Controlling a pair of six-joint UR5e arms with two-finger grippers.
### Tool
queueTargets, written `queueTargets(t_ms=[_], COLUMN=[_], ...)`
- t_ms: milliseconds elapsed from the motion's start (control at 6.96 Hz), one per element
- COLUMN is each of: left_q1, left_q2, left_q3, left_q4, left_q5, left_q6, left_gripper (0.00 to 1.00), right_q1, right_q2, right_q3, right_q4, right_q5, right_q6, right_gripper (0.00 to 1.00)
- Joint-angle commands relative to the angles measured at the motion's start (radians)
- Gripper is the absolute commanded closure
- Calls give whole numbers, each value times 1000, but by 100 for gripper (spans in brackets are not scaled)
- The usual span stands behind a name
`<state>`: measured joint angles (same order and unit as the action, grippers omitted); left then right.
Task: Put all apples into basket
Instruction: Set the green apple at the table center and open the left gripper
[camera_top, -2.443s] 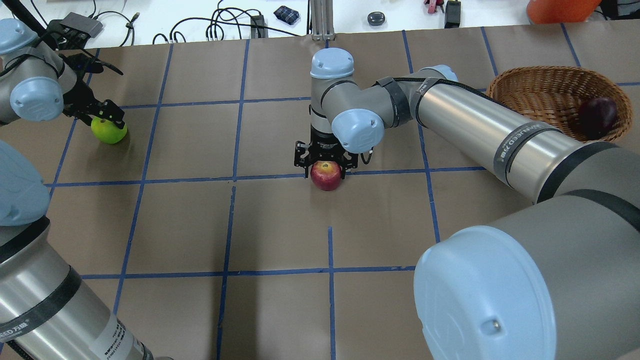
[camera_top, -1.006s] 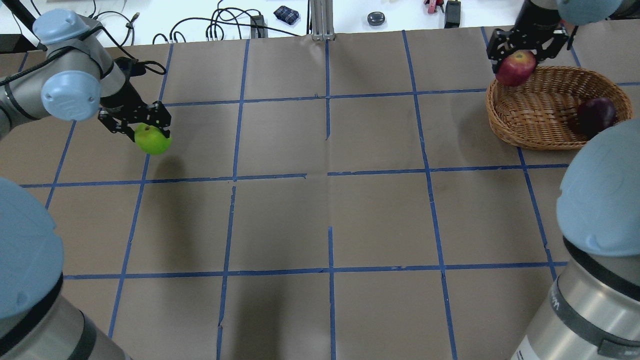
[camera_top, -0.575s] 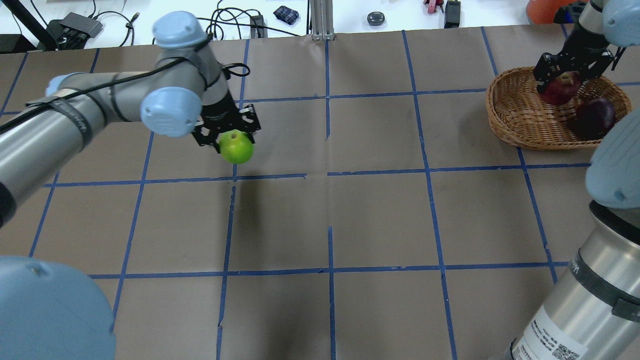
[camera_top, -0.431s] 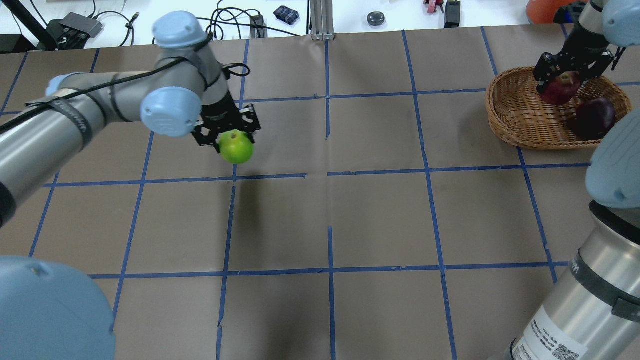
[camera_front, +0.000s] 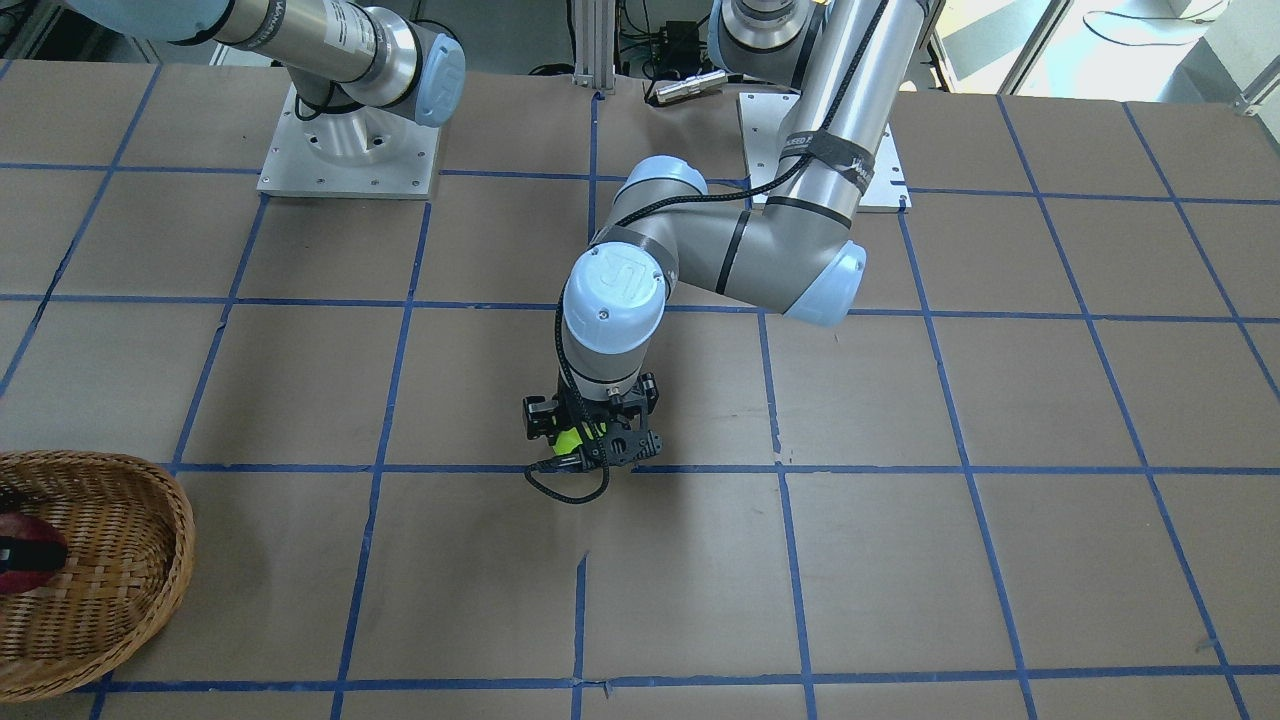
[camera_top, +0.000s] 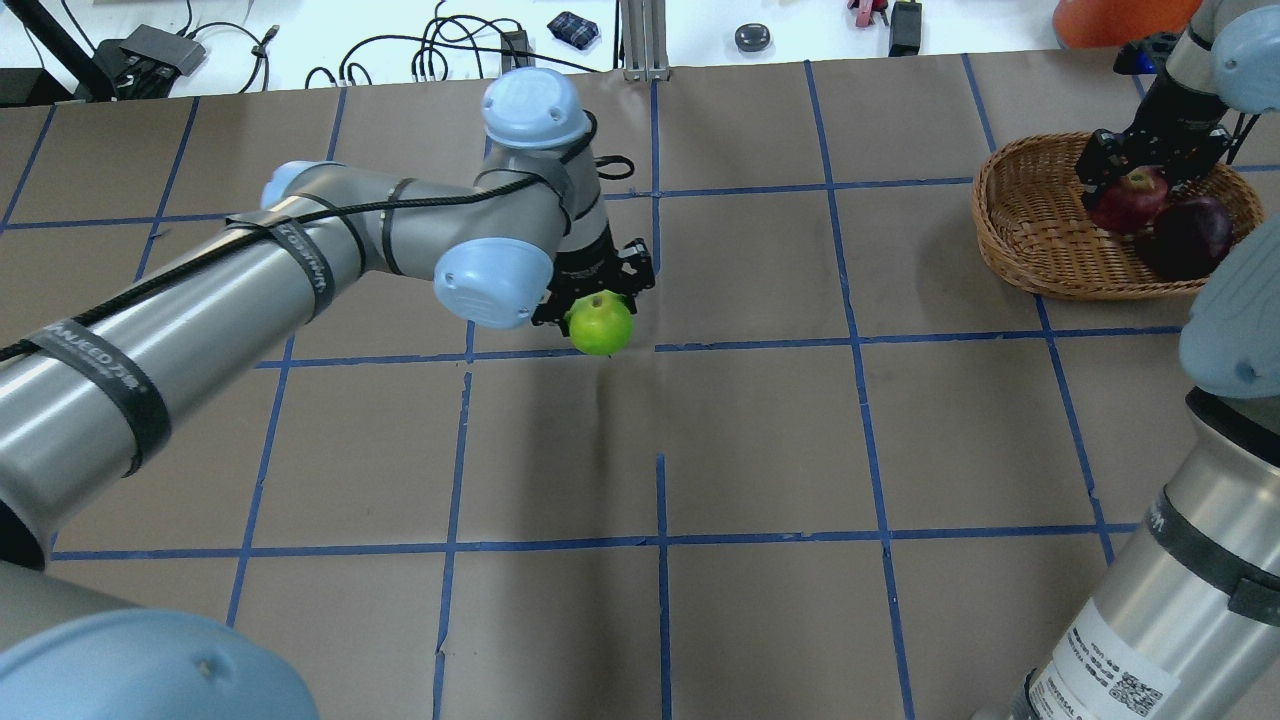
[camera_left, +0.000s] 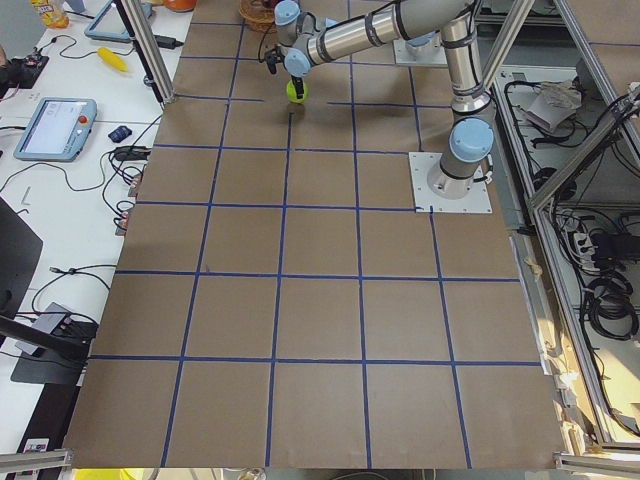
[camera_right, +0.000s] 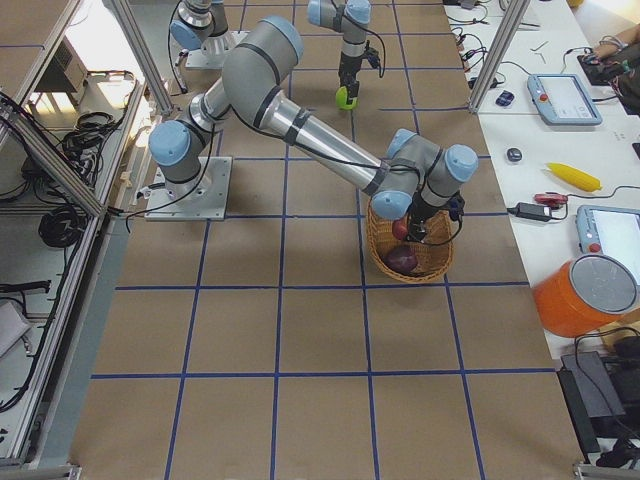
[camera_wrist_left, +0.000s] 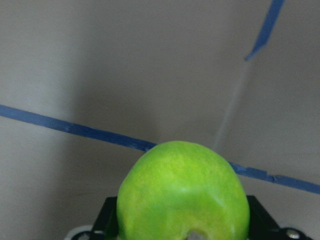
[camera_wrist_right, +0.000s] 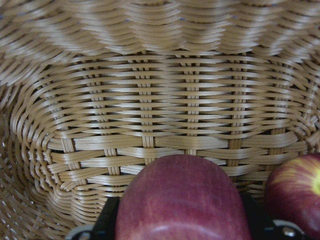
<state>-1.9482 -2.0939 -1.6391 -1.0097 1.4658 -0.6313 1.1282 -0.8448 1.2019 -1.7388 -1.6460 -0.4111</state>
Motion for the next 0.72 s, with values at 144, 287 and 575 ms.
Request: queueTargets(t_ms=[144,287,575], left_q1=[-5,14,38], left_q2=[11,47,180], left_q3=[16,36,111], left_q4=[11,-9,-248], left_q5=[10,10,10], left_q6=[31,57,146], left_gripper=[0,0,0], right_q1=[1,10,85], right_q2=[-14,-46,-129], right_q3=[-8,-8,-8], right_q4=[8,9,80], right_q5=[-40,-32,-26], right_q6=[-6,-3,9], right_gripper=[0,0,0])
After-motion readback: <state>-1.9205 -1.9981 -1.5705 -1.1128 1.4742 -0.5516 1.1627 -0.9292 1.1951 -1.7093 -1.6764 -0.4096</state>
